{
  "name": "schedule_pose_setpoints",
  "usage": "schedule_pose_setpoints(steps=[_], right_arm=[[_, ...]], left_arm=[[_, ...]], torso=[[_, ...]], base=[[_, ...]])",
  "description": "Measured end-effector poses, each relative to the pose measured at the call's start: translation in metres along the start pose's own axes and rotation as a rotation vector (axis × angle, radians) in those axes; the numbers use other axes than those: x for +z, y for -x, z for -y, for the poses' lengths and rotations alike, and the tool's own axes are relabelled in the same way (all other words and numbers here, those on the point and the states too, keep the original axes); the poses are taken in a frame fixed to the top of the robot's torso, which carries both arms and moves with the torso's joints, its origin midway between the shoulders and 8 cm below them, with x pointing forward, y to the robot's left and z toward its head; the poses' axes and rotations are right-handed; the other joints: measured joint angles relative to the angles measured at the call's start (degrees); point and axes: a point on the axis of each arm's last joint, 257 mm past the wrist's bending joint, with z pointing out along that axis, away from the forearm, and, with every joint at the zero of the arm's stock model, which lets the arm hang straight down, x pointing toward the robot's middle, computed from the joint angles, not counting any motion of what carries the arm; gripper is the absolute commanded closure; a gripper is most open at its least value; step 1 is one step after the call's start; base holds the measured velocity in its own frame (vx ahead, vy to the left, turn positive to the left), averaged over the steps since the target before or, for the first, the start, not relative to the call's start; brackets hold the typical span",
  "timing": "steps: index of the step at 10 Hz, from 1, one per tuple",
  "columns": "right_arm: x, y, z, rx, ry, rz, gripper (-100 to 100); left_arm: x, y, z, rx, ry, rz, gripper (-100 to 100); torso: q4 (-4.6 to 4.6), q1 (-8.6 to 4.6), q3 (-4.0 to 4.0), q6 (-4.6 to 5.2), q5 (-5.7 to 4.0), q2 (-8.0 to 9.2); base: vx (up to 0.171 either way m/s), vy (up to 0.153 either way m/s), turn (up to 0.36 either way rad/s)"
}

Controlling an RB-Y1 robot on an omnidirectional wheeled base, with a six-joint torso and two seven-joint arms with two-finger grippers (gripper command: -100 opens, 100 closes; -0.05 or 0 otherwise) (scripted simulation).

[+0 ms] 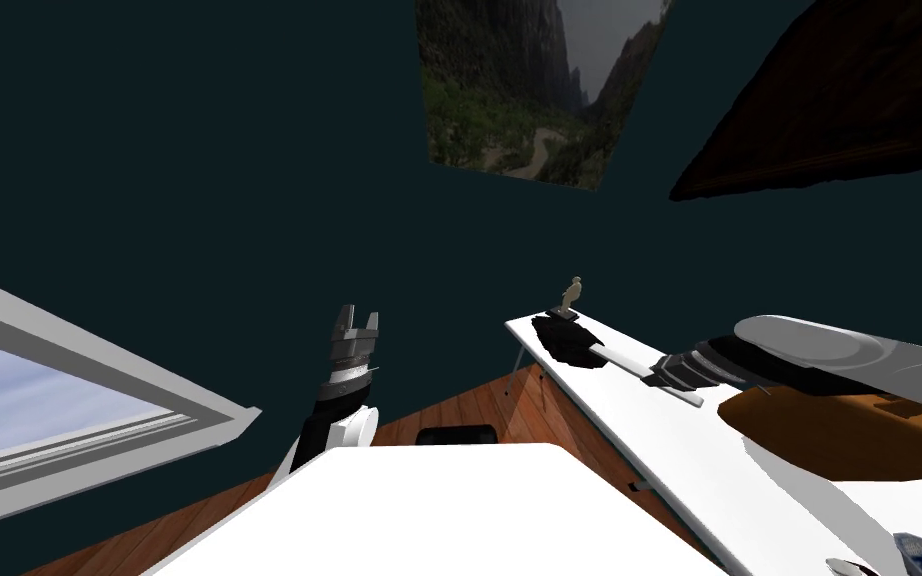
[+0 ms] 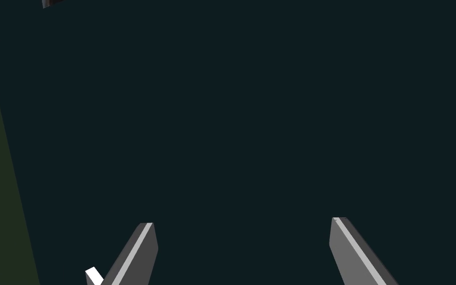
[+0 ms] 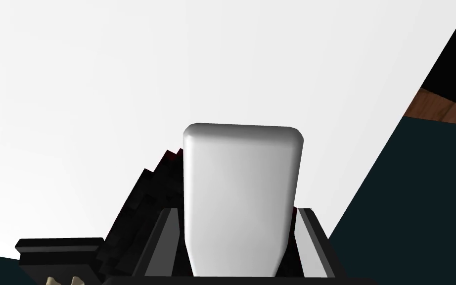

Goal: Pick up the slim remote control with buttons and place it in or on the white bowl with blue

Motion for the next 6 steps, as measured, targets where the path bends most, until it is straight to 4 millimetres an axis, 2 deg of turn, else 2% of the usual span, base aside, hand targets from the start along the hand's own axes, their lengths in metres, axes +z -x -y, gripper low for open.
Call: schedule_pose_setpoints(steps=[6], right_arm=[[-0.007,0.019,-0.035,-0.152,0.090,-0.028,100]], left_arm=[[0.000,0.000,0.000,0.000,0.000,0.000,0]], torso=[[-0.05,-0.29,-0.03,0.04,-0.11,-0.01]], base=[[0.064,-0.070,-0.038]])
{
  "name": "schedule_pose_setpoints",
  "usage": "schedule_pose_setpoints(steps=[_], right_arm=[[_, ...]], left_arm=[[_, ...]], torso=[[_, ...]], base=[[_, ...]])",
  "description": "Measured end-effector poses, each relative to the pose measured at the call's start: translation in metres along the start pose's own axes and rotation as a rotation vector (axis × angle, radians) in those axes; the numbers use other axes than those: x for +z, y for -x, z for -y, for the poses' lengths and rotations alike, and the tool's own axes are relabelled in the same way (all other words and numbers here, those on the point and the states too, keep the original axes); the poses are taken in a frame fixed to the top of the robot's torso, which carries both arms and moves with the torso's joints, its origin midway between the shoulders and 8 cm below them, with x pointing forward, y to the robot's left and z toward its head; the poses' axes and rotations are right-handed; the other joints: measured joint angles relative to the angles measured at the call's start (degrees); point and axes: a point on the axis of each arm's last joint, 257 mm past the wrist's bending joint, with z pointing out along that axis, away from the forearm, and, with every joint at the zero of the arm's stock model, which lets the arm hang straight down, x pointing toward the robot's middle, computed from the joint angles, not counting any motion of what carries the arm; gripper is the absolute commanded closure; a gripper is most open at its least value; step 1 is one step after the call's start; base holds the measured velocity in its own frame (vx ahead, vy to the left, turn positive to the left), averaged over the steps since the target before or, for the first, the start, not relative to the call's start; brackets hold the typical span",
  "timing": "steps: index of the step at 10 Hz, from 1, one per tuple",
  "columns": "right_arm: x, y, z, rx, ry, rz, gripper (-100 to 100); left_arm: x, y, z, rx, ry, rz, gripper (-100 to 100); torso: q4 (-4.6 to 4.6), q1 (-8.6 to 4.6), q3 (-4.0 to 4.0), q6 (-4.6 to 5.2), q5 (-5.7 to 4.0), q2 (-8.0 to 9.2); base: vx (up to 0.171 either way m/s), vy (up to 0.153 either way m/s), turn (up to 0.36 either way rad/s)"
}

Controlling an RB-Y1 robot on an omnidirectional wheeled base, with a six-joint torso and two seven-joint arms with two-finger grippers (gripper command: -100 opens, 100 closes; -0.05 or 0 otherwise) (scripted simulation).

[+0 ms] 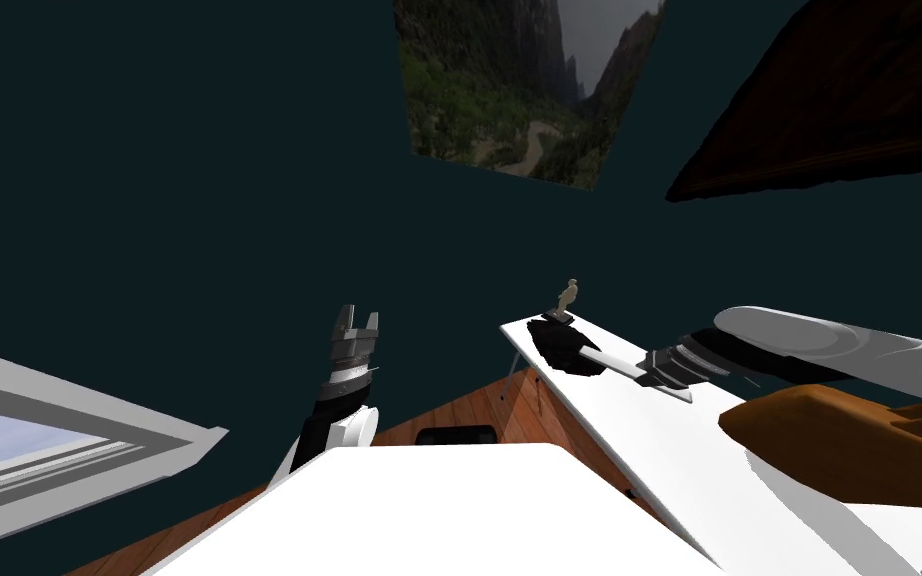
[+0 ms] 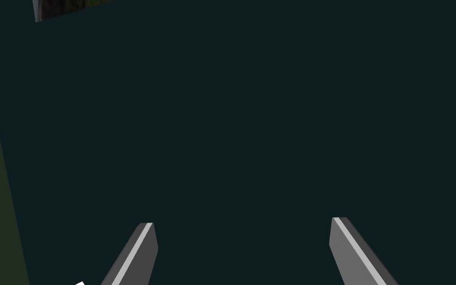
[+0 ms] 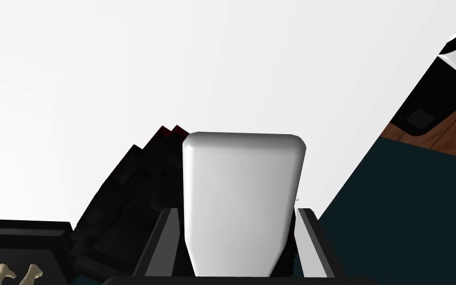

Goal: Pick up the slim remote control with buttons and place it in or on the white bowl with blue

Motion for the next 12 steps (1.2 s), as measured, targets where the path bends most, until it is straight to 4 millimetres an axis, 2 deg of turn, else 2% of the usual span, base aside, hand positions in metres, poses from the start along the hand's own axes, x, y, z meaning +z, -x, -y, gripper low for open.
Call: schedule_pose_setpoints(steps=[3,5,8,12], right_arm=[[-0.001,0.005,-0.016,-0.052,0.038,-0.018,100],[-0.004,0.011,-0.025,-0.084,0.057,-0.033,100],[-0.014,0.011,-0.027,-0.085,0.058,-0.070,100],[-0.014,-0.003,-0.025,-0.018,0.048,-0.120,100]], left_arm=[[0.000,0.000,0.000,0.000,0.000,0.000,0],[0.000,0.000,0.000,0.000,0.000,0.000,0],[0.000,0.000,0.000,0.000,0.000,0.000,0],[0.000,0.000,0.000,0.000,0.000,0.000,0]], torso=[[0.04,0.07,0.09,0.08,0.04,0.15],[0.09,-0.02,0.20,0.14,0.05,0.33],[0.24,-0.07,0.57,0.35,0.04,0.94],[0.37,-0.02,0.81,0.57,0.06,1.31]], base=[[0.029,-0.066,-0.056],[-0.052,-0.099,-0.100],[-0.150,-0.099,-0.083],[-0.190,-0.088,-0.057]])
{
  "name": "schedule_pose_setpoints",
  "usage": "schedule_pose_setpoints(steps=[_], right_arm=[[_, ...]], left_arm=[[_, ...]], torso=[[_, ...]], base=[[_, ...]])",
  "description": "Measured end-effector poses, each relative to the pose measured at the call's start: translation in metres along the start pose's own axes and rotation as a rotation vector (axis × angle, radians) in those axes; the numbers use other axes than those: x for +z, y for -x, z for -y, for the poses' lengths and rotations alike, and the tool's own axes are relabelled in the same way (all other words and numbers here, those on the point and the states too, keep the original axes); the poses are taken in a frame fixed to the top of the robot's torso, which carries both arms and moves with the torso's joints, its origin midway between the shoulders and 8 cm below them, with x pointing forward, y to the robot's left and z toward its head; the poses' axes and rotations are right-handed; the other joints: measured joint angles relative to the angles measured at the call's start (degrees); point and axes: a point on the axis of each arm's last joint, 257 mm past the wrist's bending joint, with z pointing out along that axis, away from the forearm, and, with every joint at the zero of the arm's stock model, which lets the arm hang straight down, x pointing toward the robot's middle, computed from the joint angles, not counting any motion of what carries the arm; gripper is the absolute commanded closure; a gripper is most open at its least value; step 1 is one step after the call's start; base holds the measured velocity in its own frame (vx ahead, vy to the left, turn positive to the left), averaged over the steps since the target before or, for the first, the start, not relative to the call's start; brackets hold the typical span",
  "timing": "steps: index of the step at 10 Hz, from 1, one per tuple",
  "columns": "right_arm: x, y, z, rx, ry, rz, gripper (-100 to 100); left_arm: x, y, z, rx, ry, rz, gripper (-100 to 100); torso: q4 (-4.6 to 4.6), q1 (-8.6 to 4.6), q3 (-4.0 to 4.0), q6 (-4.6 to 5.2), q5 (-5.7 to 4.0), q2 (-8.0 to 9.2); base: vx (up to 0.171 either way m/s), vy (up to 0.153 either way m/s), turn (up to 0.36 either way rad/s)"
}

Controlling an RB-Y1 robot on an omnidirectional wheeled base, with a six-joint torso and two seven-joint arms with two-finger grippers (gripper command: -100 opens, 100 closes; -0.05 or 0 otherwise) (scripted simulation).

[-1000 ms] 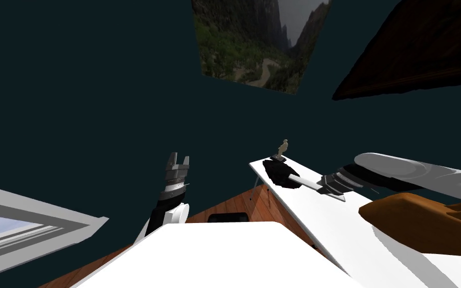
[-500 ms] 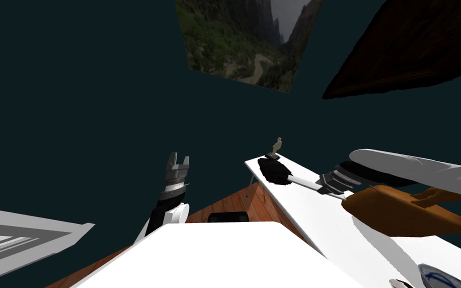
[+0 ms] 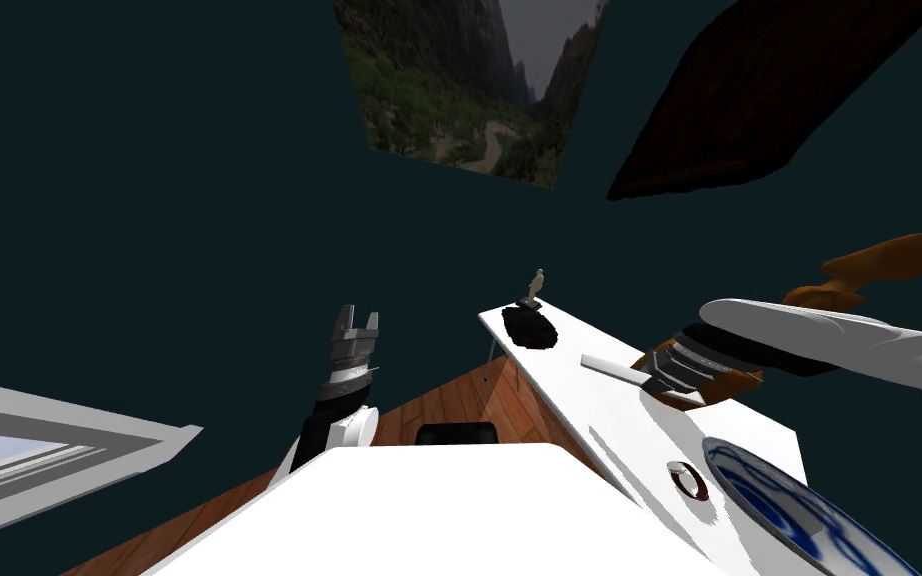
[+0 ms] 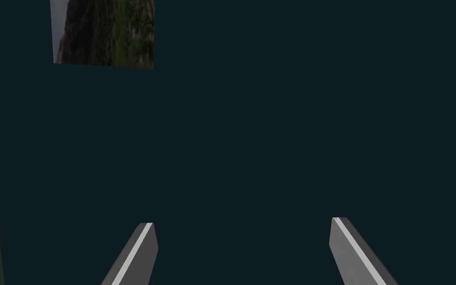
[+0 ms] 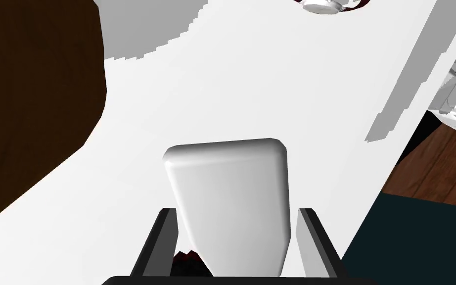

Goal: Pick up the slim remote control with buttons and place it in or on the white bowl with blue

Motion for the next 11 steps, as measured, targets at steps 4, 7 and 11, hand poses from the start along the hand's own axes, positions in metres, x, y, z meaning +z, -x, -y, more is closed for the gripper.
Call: schedule_pose_setpoints(steps=[4,7,11], right_arm=[[0.010,-0.016,0.000,0.076,0.002,-0.041,100],[0.017,-0.030,0.001,0.145,0.001,-0.075,100],[0.018,-0.032,0.001,0.151,0.003,-0.079,-100]], left_arm=[[0.000,0.000,0.000,0.000,0.000,0.000,0],[0.000,0.000,0.000,0.000,0.000,0.000,0],[0.000,0.000,0.000,0.000,0.000,0.000,0]], torso=[[-0.03,-0.04,-0.12,0.02,0.01,-0.23],[0.03,0.03,0.05,0.06,0.01,0.07],[-0.15,0.47,-0.42,-0.08,0.14,-0.76]], base=[[-0.144,-0.099,-0.046],[-0.162,-0.070,-0.035],[-0.007,-0.003,-0.002]])
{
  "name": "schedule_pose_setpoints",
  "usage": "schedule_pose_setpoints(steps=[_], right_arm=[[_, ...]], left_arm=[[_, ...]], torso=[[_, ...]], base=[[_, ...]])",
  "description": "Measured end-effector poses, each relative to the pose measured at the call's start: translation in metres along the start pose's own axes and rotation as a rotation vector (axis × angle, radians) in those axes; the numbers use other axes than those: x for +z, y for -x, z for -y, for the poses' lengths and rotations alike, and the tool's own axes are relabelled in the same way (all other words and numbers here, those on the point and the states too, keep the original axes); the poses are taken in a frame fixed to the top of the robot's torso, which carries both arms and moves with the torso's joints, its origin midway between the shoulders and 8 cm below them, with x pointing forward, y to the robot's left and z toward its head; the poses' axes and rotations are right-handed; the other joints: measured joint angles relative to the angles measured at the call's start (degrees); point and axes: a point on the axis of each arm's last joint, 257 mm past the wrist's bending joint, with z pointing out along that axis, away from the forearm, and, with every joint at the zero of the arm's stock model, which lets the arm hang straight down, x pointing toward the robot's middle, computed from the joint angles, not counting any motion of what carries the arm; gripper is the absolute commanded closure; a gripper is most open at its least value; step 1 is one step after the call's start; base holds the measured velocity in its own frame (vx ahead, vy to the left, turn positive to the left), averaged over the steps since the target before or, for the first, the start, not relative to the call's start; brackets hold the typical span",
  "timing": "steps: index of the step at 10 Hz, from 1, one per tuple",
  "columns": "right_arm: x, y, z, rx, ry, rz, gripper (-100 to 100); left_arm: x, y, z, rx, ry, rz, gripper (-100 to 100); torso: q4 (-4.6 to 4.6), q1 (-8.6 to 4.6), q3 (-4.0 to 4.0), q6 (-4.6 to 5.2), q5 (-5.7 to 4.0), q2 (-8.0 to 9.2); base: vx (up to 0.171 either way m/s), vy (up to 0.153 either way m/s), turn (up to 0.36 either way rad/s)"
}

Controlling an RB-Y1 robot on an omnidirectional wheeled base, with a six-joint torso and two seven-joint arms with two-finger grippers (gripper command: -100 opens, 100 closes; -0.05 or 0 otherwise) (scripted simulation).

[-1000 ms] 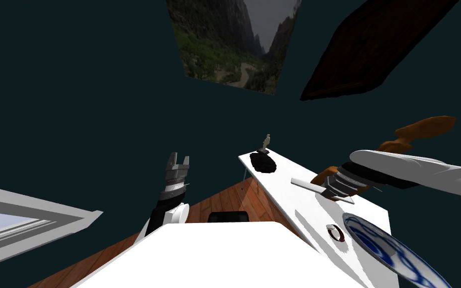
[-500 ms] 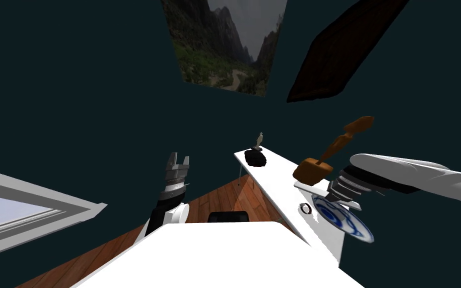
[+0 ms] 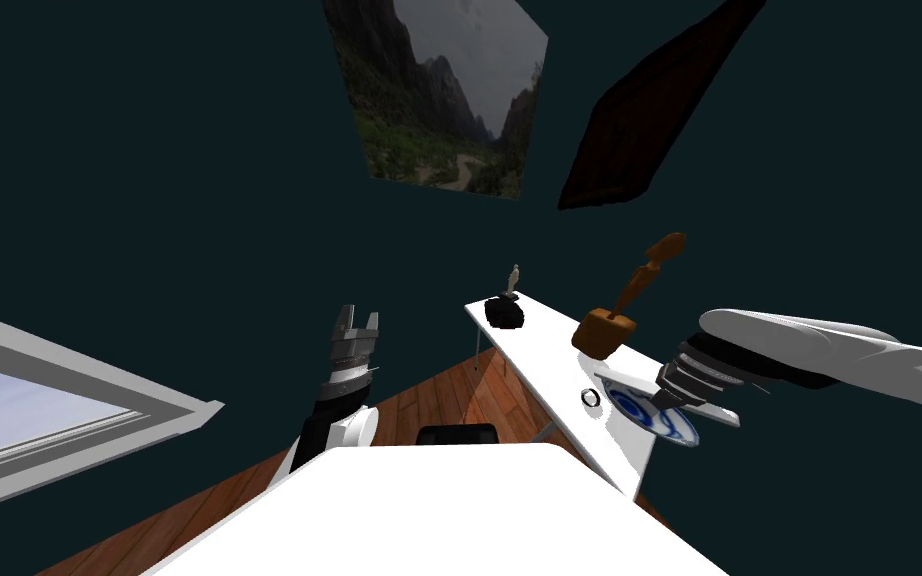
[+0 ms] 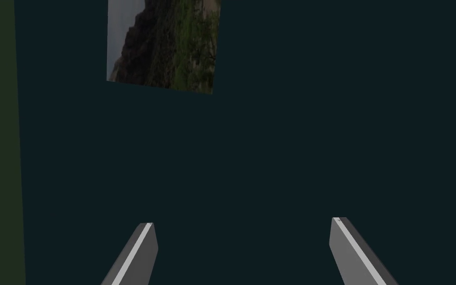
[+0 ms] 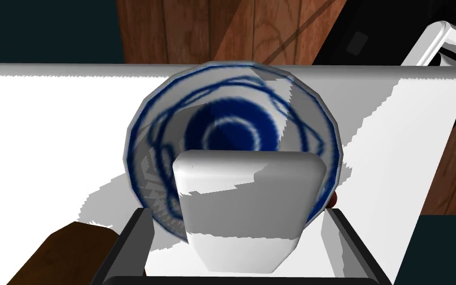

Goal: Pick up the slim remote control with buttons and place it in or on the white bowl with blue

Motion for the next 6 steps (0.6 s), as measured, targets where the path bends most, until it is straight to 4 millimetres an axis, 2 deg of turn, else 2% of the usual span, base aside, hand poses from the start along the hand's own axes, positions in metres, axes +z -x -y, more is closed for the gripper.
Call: schedule_pose_setpoints(steps=[1,2,3,6], right_arm=[[0.000,0.000,0.000,0.000,0.000,0.000,-100],[0.000,0.000,0.000,0.000,0.000,0.000,0],[0.000,0.000,0.000,0.000,0.000,0.000,-100],[-0.026,0.015,-0.002,-0.007,0.007,0.020,-100]], left_arm=[[0.000,0.000,0.000,0.000,0.000,0.000,0],[0.000,0.000,0.000,0.000,0.000,0.000,0],[0.000,0.000,0.000,0.000,0.000,0.000,0],[0.000,0.000,0.000,0.000,0.000,0.000,0]], torso=[[-0.01,0.01,-0.02,0.00,0.00,-0.03],[-0.01,0.01,-0.03,0.00,0.00,-0.05],[-0.01,0.01,-0.03,0.00,0.00,-0.05],[0.04,-0.17,0.10,0.01,-0.03,0.17]], base=[[0.000,0.000,0.000],[0.000,0.000,0.000],[-0.037,-0.034,-0.101],[-0.058,-0.051,-0.047]])
